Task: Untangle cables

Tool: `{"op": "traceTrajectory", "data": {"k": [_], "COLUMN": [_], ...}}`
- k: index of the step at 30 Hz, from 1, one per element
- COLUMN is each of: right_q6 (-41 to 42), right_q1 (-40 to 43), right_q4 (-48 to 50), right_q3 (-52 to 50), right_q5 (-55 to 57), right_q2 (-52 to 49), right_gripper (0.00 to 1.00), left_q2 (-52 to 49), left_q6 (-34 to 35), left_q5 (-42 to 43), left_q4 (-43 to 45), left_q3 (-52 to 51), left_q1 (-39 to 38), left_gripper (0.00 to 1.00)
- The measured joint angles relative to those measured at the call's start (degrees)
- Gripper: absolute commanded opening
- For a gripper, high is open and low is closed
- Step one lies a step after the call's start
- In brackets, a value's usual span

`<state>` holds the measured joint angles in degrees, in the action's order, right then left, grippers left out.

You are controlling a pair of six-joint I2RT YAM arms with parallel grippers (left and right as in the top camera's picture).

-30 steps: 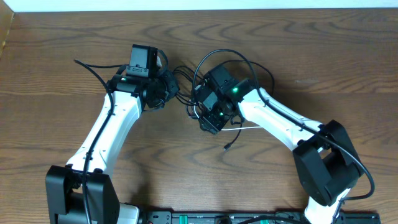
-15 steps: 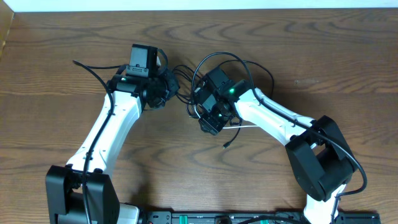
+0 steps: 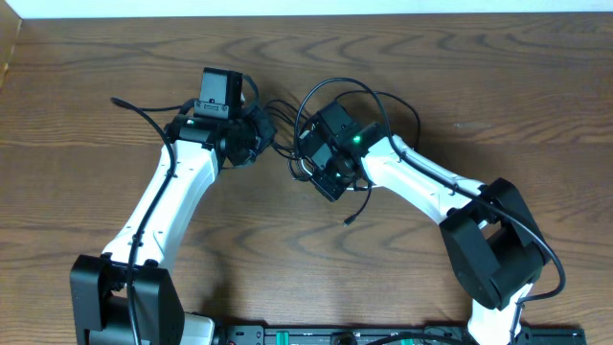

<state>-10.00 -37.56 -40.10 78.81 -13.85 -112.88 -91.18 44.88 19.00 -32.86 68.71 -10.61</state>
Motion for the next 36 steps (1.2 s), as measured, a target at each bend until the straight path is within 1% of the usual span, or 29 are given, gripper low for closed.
{"op": "traceTrajectory", "data": {"k": [3,7,11,16,18,22,23,24,25,26,27,28,30,31,32,36], "right_q6": [1.6,2.6,3.1,3.2,3.2,3.2,3.2,3.4,3.6,3.9,4.5,5.0,6.2,6.9,7.5,9.9], "right_q1": [0.9,4.6,9.0,12.7,13.6,14.2,14.2,14.2,14.1,14.0,13.8,13.6,13.1,12.7,12.4,10.9], "right_q4": [-3.6,-8.2,-9.4,-9.6,-9.6,-10.0,-10.2,-10.3,-10.3,-10.4,-10.5,-10.5,-10.4,-10.4,-10.3,-10.2], "right_q3": [2.2,7.1,10.3,11.3,11.3,11.3,11.4,11.5,11.5,11.5,11.5,11.5,11.5,11.5,11.5,11.5], "right_q5": [-0.5,-4.1,-11.3,-19.2,-21.4,-21.9,-21.9,-21.9,-21.8,-21.6,-21.2,-20.8,-19.4,-18.3,-17.0,-12.0], "right_q2": [0.2,2.4,7.3,13.2,15.2,18.2,18.6,18.8,18.8,18.6,18.1,17.6,16.1,15.1,13.8,9.7], "right_gripper": [0.01,0.01,0.01,0.01,0.01,0.01,0.03,0.06,0.11,0.18,0.3,0.6,0.74,0.77,0.78,0.76], "left_q2": [0.0,0.0,0.0,0.0,0.0,0.0,0.0,0.0,0.0,0.0,0.0,0.0,0.0,0.0,0.0,0.0], "left_q6": [4.8,11.6,20.2,30.9,34.0,38.2,39.0,39.5,40.1,40.5,40.9,41.1,41.6,41.9,42.3,44.7], "left_q5": [0.0,-0.8,-2.5,-3.2,-3.3,-3.5,-3.5,-3.5,-3.5,-3.6,-3.6,-3.7,-3.8,-3.8,-3.7,-2.2], "left_q4": [0.2,1.5,2.0,2.7,3.1,3.6,3.6,3.6,3.6,3.6,3.6,3.6,3.6,3.6,3.6,3.6], "left_q3": [0.0,0.0,0.0,0.0,0.0,0.0,0.0,0.0,0.0,0.0,0.0,0.0,0.0,0.0,0.0,0.0], "left_q1": [0.0,0.0,0.0,0.0,0.0,0.0,0.0,0.0,0.0,0.0,0.0,0.0,0.0,0.0,0.0,0.0], "left_gripper": [0.07,0.08,0.08,0.08,0.08,0.08,0.08,0.08,0.08,0.08,0.08,0.08,0.08,0.08,0.08,0.08]}}
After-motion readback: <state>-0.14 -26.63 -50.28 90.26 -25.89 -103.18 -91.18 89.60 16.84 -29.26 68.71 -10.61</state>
